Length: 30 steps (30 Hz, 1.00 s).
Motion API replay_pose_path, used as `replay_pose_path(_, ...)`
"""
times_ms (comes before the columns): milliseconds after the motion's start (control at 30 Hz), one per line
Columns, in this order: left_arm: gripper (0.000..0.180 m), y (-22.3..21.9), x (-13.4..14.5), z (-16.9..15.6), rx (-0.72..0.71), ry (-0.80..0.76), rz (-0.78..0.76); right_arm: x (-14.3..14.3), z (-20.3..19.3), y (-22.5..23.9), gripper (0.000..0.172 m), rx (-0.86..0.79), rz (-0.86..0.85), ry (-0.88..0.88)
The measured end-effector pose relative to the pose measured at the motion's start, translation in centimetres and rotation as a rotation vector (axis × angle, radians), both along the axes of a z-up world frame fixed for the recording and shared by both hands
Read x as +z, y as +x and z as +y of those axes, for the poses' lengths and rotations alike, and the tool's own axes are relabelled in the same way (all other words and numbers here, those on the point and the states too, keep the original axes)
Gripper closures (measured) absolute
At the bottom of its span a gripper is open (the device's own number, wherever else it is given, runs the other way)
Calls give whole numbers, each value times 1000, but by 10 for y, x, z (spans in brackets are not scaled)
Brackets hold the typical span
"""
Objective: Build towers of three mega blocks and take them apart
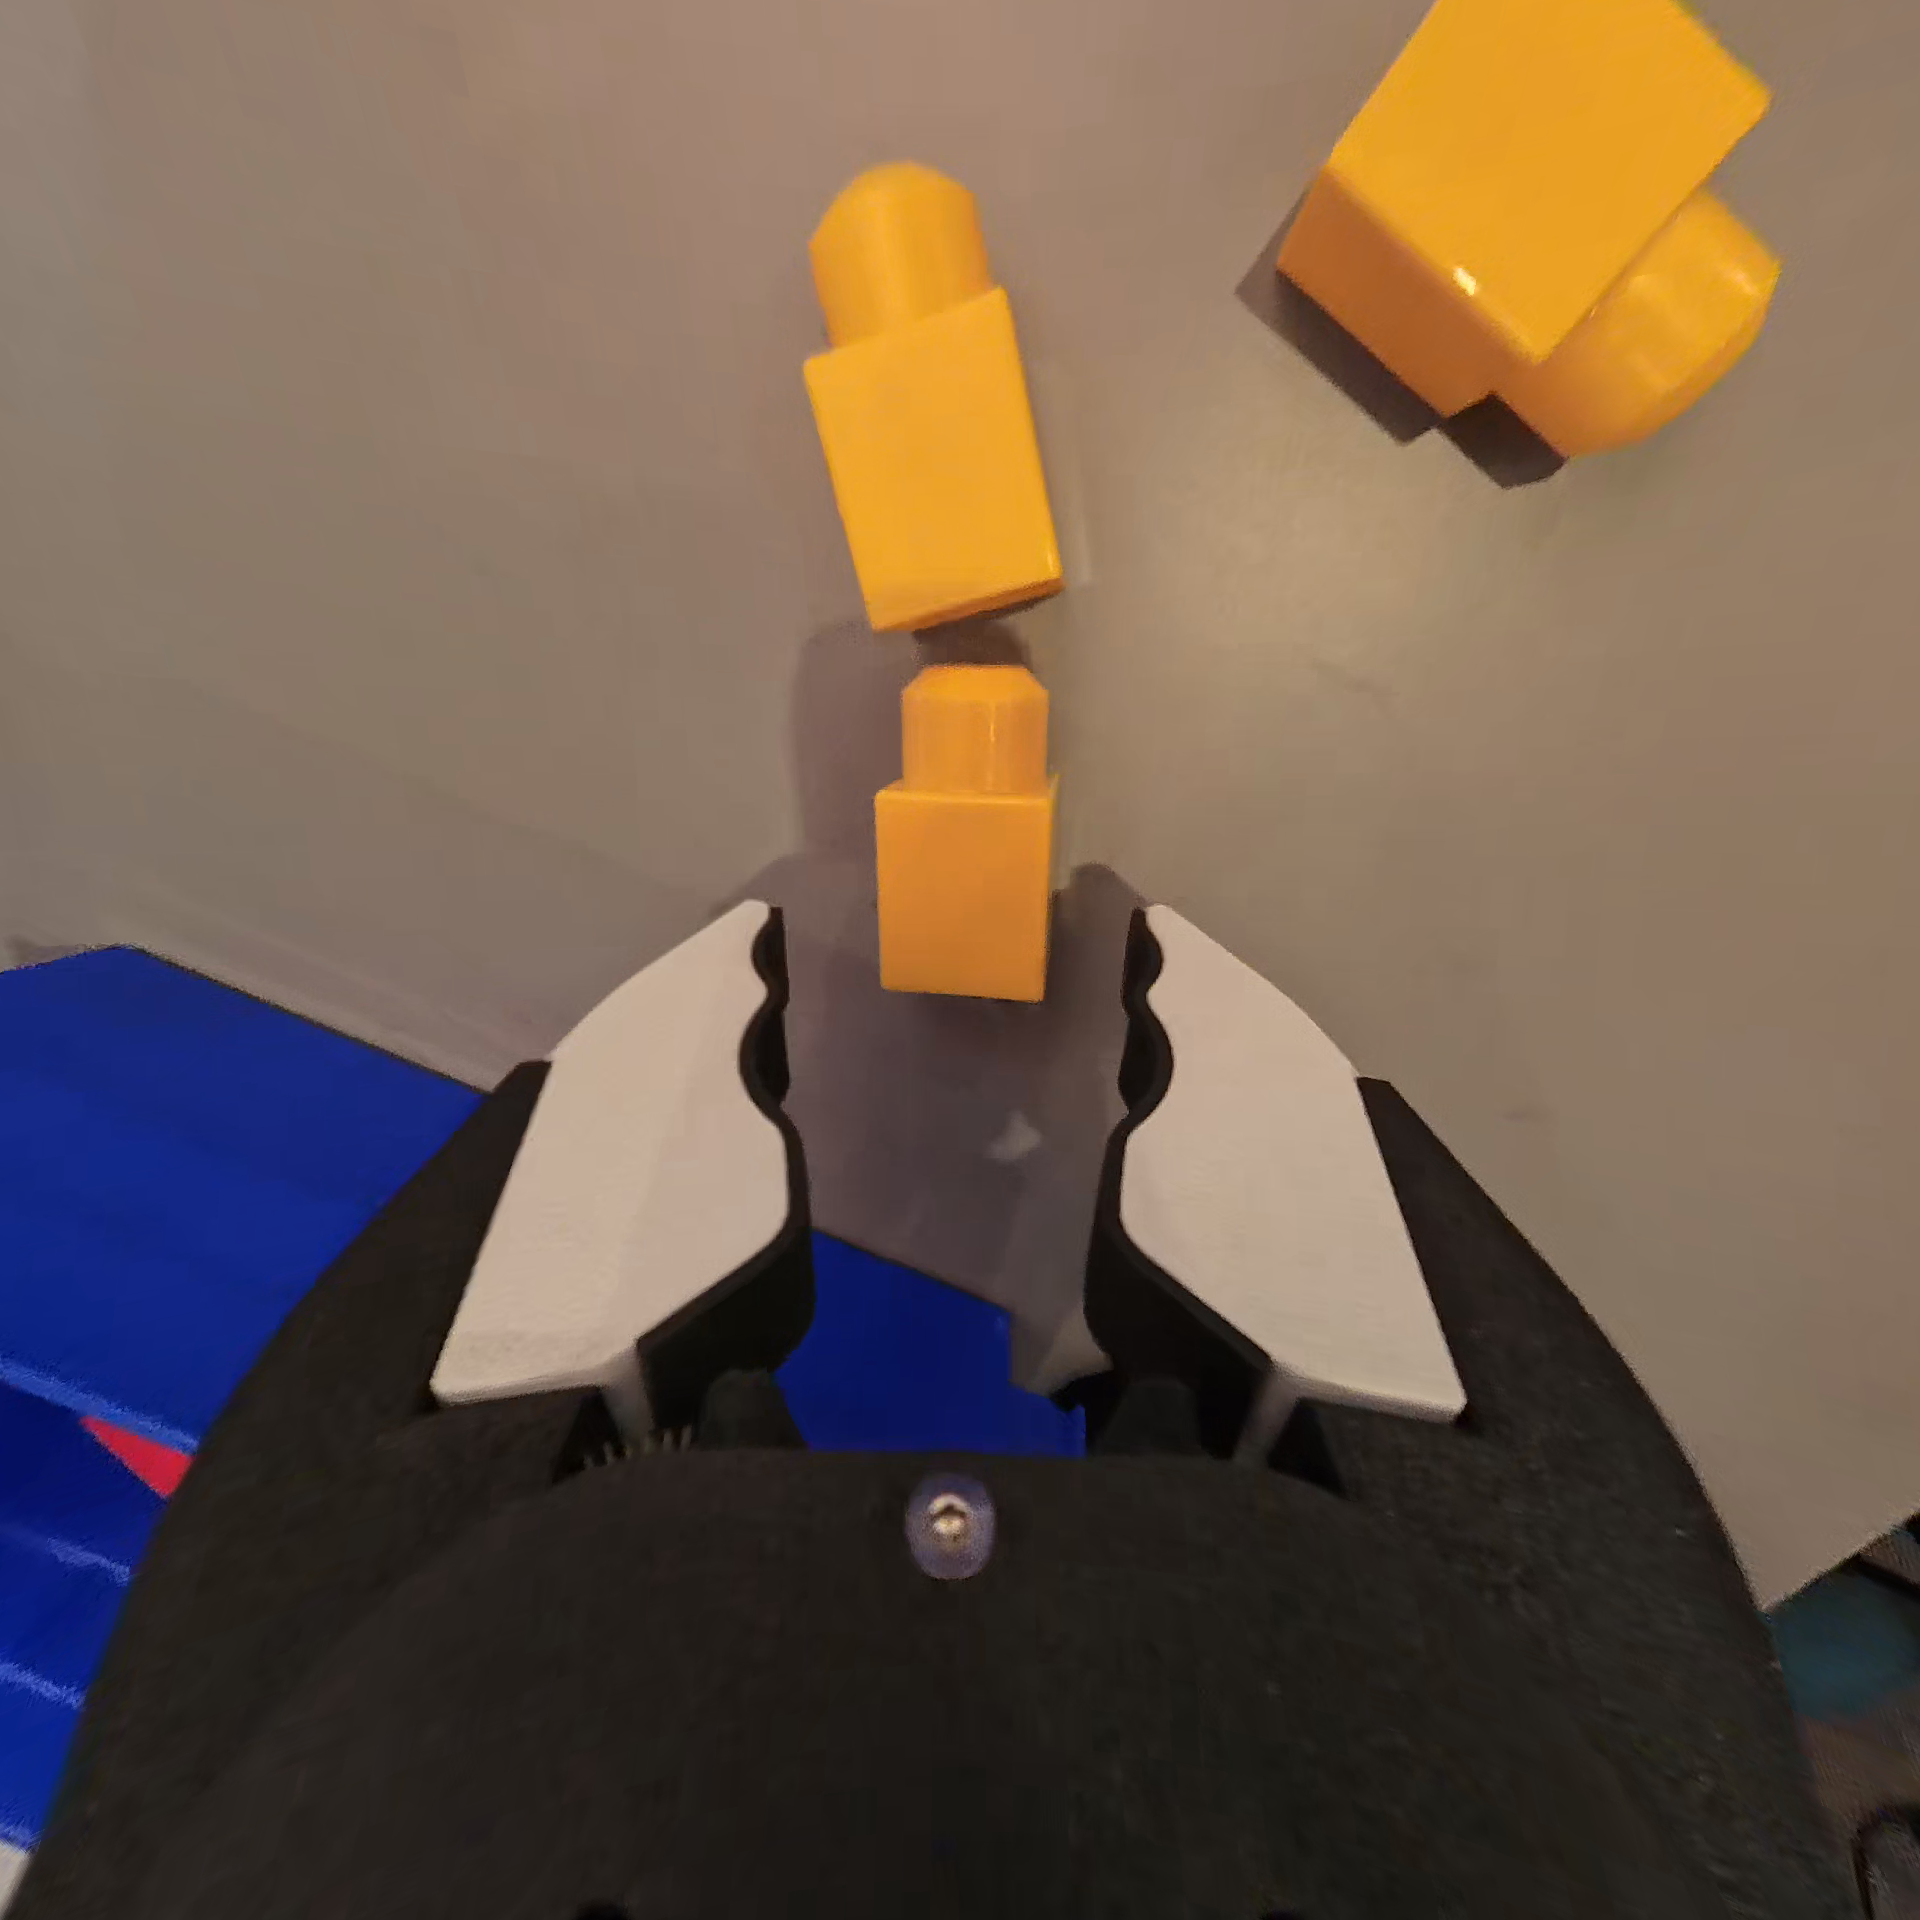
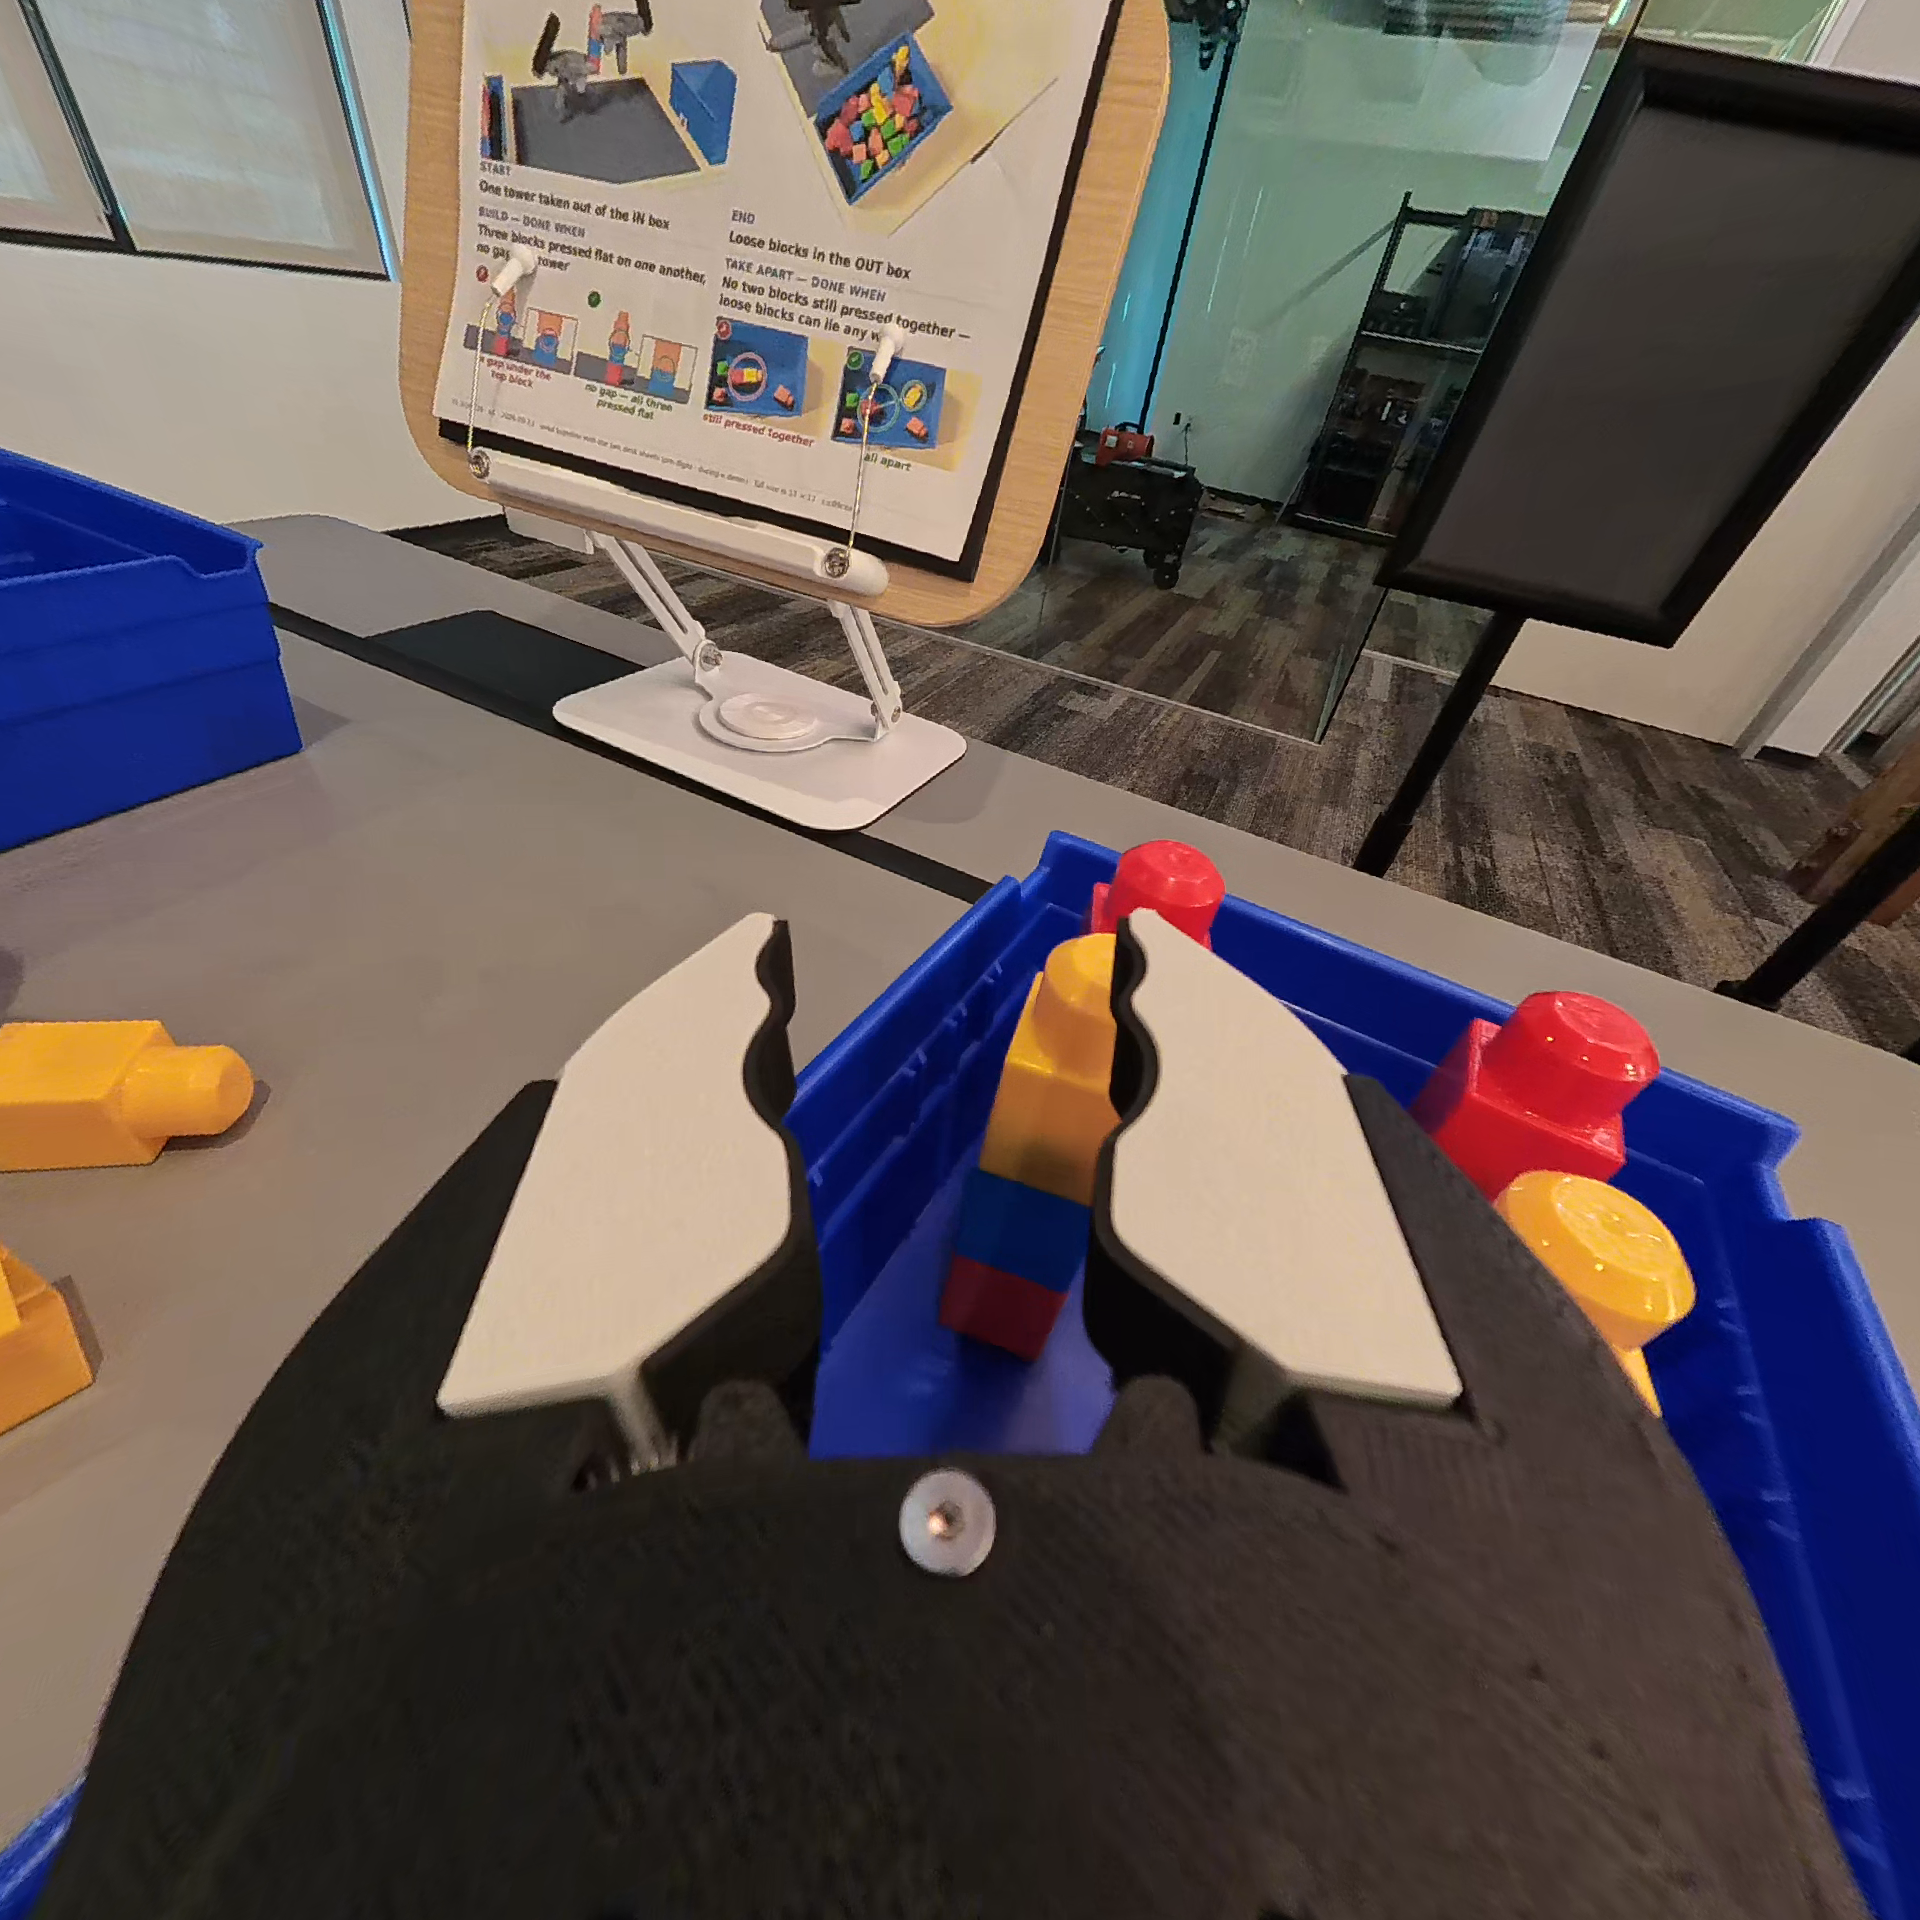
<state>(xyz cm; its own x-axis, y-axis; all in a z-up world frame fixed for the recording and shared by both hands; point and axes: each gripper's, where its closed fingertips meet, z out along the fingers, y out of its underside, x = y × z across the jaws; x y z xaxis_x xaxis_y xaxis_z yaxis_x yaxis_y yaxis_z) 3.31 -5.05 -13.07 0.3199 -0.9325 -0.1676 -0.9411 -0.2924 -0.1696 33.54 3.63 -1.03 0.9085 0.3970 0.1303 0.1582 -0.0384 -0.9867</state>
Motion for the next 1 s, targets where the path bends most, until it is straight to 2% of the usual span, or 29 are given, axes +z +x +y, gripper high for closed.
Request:
replay_pose_path(33,118,-1,-3,0,-3,-5,25,0,0,0,112,0,-2,-2)
replay_pose_path(200,118,2,-18,-1,-5,-46,87,-3,1,0,112,0,-11,-10)
replay_pose_path(300,126,-3,-24,5,27,-50,125,-2,1,0,112,2,-9,-9)
replay_pose_path(400,144,0,-31,-5,65,-157,100,-3,1,0,112,2,-7,-12)
replay_pose_path(500,144,-2,-30,-8,91,-195,96,-6,2,0,112,6,-9,-24)
replay_pose_path(567,144,1,-20,-4,85,-156,28,-7,3,0,112,4,-12,-26)
replay_pose_path(667,144,21,21,4,110,-85,-263,-6,3,0,112,3,-13,-23)
replay_pose_path(833,144,30,135,11,94,182,-807,-2,2,-3,112,10,-11,-6)
replay_pose_path(933,144,20,187,5,81,315,-1014,8,-3,-13,113,43,-21,36)
replay_pose_path(1000,144,14,203,2,79,378,-1101,21,-12,-27,113,96,-27,83)
